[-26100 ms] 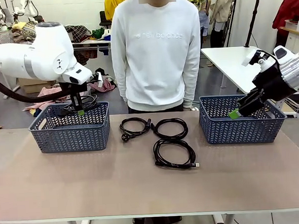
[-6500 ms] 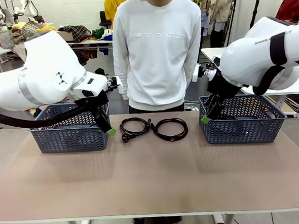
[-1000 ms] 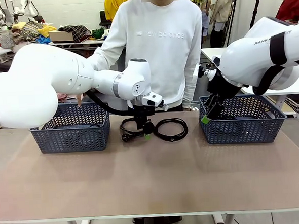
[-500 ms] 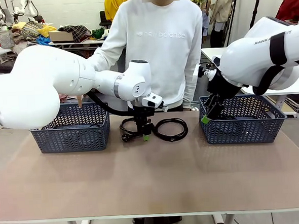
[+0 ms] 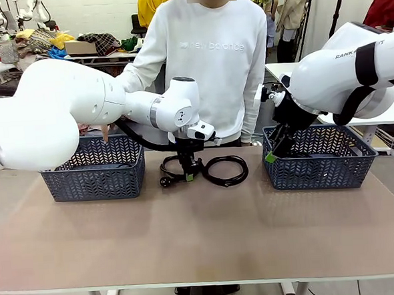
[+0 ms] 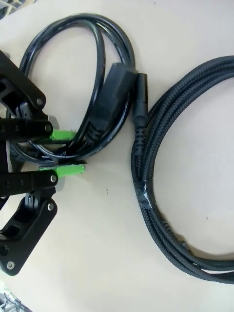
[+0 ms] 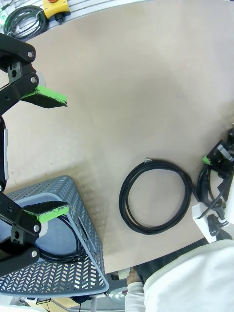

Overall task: Organize the cables according to human instructions.
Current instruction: Pick up a bundle of cables and place it in the basket indicated by the human.

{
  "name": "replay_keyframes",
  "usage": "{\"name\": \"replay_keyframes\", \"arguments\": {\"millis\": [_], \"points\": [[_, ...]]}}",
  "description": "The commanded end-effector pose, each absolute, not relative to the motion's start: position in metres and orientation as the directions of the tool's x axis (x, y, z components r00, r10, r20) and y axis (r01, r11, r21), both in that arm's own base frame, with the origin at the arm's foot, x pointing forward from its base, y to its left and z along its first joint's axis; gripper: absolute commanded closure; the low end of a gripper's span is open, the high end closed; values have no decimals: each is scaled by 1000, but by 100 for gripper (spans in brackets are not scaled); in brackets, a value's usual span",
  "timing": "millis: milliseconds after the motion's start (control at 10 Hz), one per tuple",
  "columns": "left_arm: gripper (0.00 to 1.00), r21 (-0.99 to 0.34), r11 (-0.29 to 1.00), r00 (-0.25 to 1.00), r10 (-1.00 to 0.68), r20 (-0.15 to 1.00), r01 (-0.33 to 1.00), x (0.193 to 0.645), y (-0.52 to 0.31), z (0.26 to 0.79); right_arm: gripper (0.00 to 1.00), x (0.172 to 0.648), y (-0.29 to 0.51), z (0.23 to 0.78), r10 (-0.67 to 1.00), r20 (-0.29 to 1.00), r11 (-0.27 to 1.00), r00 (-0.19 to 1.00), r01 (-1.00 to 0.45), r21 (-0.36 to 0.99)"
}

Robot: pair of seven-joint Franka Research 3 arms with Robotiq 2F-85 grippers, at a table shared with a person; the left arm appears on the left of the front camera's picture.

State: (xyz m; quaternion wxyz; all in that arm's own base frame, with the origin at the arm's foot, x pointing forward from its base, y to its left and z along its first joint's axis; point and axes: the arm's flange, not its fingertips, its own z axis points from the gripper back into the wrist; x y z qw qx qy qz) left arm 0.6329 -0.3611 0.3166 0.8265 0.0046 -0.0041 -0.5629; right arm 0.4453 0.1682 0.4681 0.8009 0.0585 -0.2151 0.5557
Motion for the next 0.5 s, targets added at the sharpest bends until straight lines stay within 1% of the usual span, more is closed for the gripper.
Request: {"name": "replay_keyframes", "arguments": {"millis": [0,100,300,400], "points": [[95,43,396,397,-918,-9,917,633,-360,316,0,445,169,469,865,410,375,288,-915,-149],[100,54,412,413,-911,-12,910,632,-359,318,0,445,169,469,865,410,375,288,-915,-149],[100,79,463,466,-884,-33,883,631,-356,324,0,445,169,469,865,410,375,288,-915,-149],[100,130,512,520,-853,-43,849,631,-354,332,0,445,169,469,865,410,375,288,-915,-149]]}}
